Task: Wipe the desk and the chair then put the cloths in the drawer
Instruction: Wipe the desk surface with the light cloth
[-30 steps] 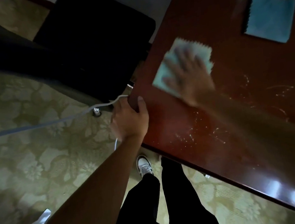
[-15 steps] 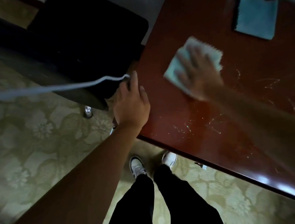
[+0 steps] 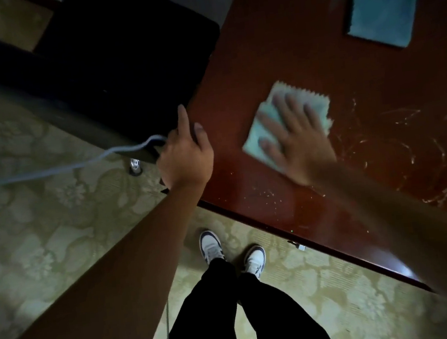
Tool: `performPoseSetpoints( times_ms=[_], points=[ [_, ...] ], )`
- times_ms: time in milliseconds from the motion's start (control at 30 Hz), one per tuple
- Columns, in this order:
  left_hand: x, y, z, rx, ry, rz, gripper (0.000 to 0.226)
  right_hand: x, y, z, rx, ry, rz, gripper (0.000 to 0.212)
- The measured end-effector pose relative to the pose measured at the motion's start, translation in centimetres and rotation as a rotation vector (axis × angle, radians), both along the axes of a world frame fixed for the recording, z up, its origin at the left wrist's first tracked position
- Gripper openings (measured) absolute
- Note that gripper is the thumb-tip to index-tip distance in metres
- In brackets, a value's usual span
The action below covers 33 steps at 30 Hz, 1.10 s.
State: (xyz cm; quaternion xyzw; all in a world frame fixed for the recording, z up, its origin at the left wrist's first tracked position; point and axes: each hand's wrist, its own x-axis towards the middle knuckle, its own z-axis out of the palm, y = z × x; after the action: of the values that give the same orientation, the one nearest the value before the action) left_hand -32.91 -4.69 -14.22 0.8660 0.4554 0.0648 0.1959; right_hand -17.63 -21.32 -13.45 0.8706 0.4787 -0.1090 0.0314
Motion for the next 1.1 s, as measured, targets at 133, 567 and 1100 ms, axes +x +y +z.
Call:
performPoseSetpoints(
  times_ms=[133, 567, 1100],
  points=[
    [-1.3, 0.7, -0.8, -0.015, 0.000, 0.012, 0.047, 8.4, 3.8, -0.2, 0.068, -0.048, -0.216, 0.062],
    [-1.1, 0.5, -0.6, -0.014, 0.028, 0.082, 0.039, 2.0, 2.7, 0.0, 0.093, 0.014, -0.023, 0.062],
    [-1.1, 3.9, -0.8, -0.282, 0.017, -0.107, 0.049, -0.1, 8.6, -0.4, 0.097, -0.047, -0.240, 0.061]
  ],
)
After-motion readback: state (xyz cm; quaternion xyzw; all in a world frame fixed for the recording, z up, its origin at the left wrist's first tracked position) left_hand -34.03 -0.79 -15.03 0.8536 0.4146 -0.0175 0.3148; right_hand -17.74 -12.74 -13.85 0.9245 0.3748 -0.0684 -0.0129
